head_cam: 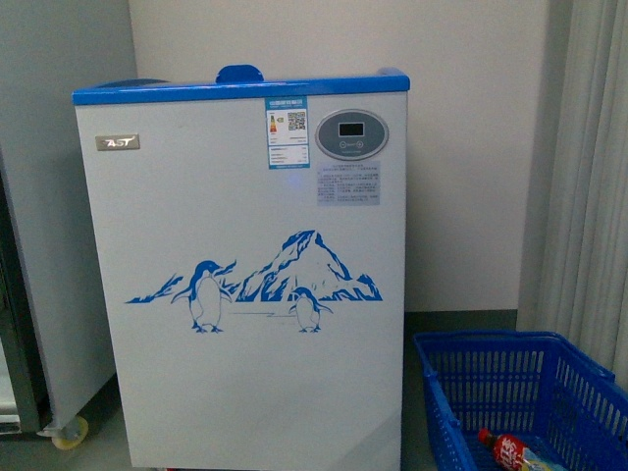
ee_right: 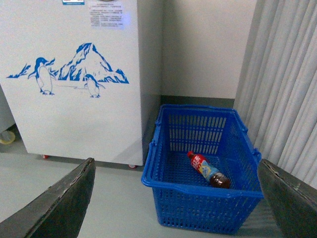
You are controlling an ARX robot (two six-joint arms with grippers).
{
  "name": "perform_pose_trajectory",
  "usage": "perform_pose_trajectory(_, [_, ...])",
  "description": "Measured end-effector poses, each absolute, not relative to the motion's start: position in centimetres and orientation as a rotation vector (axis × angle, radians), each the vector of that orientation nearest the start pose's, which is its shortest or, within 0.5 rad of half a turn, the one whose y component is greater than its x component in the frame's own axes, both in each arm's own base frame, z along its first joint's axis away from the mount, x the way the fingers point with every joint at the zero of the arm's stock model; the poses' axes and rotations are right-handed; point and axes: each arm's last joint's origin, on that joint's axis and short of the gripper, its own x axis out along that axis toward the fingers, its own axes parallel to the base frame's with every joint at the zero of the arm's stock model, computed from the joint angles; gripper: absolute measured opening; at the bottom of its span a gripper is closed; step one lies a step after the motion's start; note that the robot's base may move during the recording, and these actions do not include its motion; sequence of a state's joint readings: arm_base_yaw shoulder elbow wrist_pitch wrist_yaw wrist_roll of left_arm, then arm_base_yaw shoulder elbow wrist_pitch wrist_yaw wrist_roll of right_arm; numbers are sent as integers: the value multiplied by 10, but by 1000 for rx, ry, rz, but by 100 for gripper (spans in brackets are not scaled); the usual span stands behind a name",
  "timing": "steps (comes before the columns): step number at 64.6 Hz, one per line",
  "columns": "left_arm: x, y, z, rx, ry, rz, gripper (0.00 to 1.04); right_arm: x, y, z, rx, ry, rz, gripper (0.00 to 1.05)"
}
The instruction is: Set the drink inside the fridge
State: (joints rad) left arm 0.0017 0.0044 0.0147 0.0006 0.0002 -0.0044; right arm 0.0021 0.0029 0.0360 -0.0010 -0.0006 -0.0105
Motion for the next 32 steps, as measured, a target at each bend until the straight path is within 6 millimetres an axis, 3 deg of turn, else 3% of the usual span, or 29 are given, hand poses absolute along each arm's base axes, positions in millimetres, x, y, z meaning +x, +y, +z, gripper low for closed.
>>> perform_pose_trajectory(32, [97,0,168,-4,-11,2,97,96,0,175,-10,-32,3,98])
